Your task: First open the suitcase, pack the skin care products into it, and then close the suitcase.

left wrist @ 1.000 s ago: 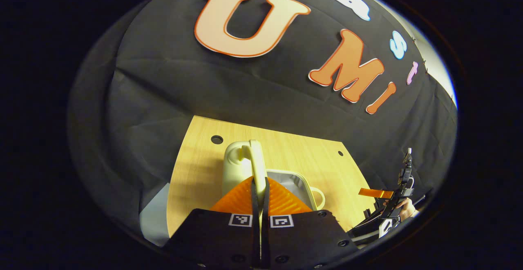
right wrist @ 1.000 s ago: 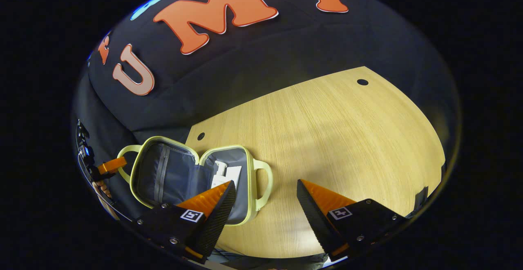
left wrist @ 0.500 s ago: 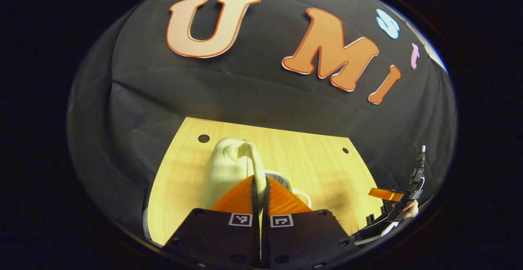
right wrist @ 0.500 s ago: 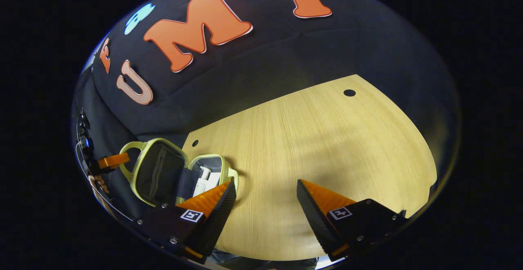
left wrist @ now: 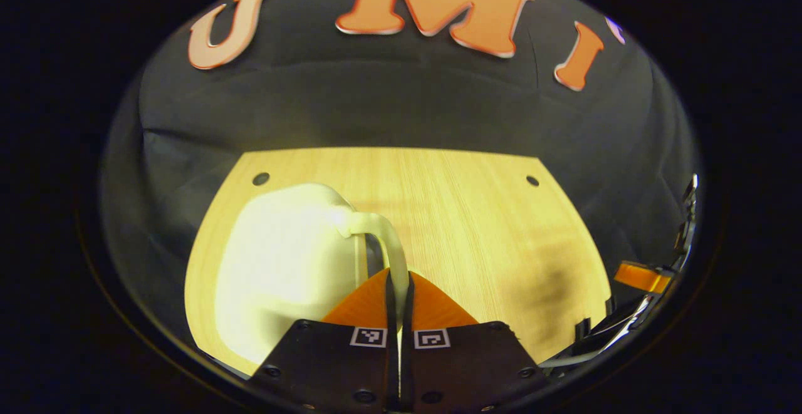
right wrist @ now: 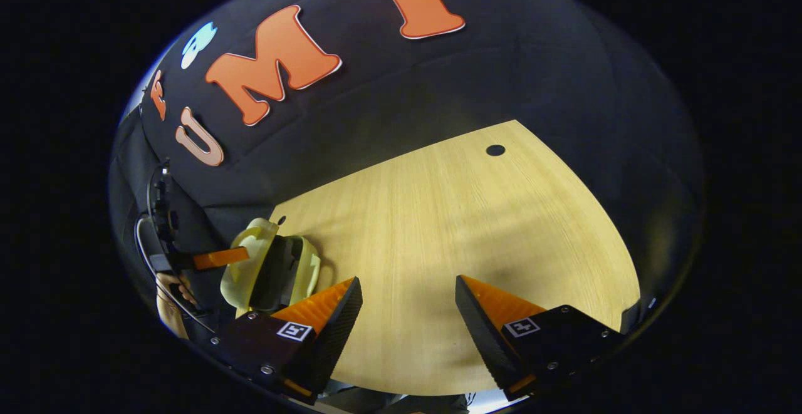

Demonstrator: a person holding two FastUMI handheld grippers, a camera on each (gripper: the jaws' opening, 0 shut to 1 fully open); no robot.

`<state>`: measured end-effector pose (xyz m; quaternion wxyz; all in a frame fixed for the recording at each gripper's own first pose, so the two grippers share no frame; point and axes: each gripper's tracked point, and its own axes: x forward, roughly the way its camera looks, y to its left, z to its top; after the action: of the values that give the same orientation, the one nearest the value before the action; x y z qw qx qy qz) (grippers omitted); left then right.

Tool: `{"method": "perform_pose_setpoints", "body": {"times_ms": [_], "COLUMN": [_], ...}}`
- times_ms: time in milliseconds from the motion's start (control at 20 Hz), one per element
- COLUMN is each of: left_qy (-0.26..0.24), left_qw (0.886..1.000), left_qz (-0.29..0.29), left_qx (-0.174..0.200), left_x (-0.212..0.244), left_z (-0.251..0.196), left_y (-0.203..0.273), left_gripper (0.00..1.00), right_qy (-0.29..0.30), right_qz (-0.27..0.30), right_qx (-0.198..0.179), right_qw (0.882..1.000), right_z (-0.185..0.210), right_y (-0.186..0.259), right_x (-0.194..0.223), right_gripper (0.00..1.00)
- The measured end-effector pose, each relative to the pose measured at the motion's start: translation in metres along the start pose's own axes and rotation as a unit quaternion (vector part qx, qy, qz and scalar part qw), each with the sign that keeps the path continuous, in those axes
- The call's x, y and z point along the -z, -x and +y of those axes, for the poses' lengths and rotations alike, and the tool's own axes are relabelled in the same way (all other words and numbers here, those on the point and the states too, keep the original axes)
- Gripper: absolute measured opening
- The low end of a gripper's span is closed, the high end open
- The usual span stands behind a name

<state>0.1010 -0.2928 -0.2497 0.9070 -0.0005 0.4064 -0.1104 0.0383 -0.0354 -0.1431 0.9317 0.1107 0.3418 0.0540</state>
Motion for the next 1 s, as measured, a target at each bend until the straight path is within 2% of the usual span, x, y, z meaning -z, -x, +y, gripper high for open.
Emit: {"method": "perform_pose_setpoints", "body": {"times_ms": [200,400,500,550,650,700,800,950,1000], "left_qy": [-0.044,-0.072,-0.073,-0.078,-0.082,-0.066,-0.022,0.007,0.012], "left_qw": [0.997,0.993,0.992,0.991,0.991,0.992,0.996,0.998,0.999], "left_qz": [0.051,0.052,0.062,0.062,0.059,0.061,0.065,0.039,0.028], "left_qx": [-0.048,-0.078,-0.081,-0.087,-0.093,-0.083,-0.055,-0.04,-0.044], "left_x": [0.044,0.03,0.046,0.028,0.026,0.027,0.028,0.006,-0.006], "left_z": [-0.024,-0.025,-0.023,-0.03,-0.036,-0.041,-0.047,-0.054,-0.052], "left_y": [-0.059,-0.08,-0.089,-0.082,-0.087,-0.089,-0.079,-0.068,-0.063], "left_gripper": [0.02,0.02,0.02,0.02,0.04,0.14,0.27,1.0,0.99], "right_qy": [-0.002,0.006,0.005,0.007,0.013,0.018,0.032,0.051,0.052], "right_qz": [0.008,0.014,0.014,0.014,0.011,0.011,0.014,0.011,0.007], "right_qx": [0.017,0.032,0.033,0.033,0.035,0.035,0.033,0.038,0.036], "right_qw": [1.0,0.999,0.999,0.999,0.999,0.999,0.999,0.998,0.998], "right_z": [-0.031,-0.041,-0.038,-0.034,-0.027,-0.021,-0.01,0.004,0.011], "right_y": [-0.001,-0.007,-0.011,-0.013,-0.017,-0.02,-0.024,-0.033,-0.035], "right_x": [0.012,0.018,0.016,0.017,0.014,0.013,0.011,0.004,-0.001], "right_gripper": [0.95,0.96,0.96,0.96,0.95,0.96,0.95,0.95,0.96]}}
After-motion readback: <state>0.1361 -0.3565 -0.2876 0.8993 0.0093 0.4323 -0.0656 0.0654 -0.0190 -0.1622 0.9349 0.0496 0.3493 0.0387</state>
